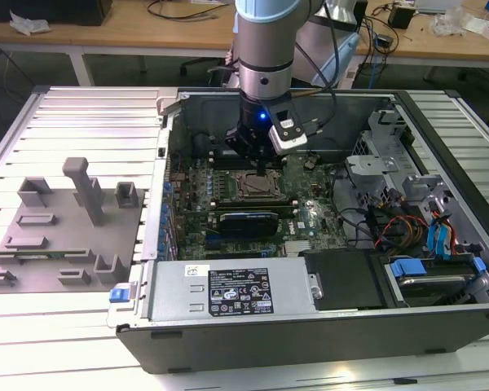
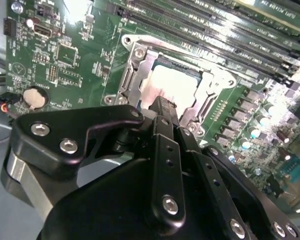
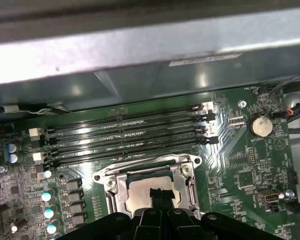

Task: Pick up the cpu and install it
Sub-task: 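Install the first cpu locking lever, then install the second cpu locking lever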

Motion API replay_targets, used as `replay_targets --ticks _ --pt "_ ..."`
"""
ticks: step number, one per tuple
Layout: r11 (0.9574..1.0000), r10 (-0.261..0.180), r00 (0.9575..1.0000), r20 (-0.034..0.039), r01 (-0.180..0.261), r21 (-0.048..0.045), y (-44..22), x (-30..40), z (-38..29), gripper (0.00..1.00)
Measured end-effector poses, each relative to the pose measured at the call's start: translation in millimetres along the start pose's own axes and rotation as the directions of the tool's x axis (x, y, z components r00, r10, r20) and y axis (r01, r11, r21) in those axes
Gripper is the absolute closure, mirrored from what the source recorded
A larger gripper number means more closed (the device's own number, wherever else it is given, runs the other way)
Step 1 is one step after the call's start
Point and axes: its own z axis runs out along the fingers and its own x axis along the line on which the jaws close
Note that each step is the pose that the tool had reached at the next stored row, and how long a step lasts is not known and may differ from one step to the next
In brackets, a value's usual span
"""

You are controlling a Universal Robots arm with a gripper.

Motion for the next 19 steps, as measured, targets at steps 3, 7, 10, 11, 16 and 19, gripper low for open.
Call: replay_targets --ticks 3,7,10,11,16,19 --pt "1.0 0.0 1.0 0.0 0.0 0.0 0.1 -0.4 -6.5 0.89" --pt "1.0 0.0 1.0 0.0 0.0 -0.0001 -0.9 -0.7 -7.7 0.89" --pt "1.0 0.0 1.0 0.0 0.0 0.0 -4.2 -1.2 -7.9 0.89" --pt "1.0 0.0 1.0 -0.0001 0.0 0.0 -5.0 -1.3 -7.9 0.89" --pt "1.0 0.0 1.0 0.0 0.0 0.0 -6.6 -1.6 -7.9 0.89" --pt "1.0 0.0 1.0 0.0 0.0 0.0 -7.0 -1.7 -7.9 0.89"
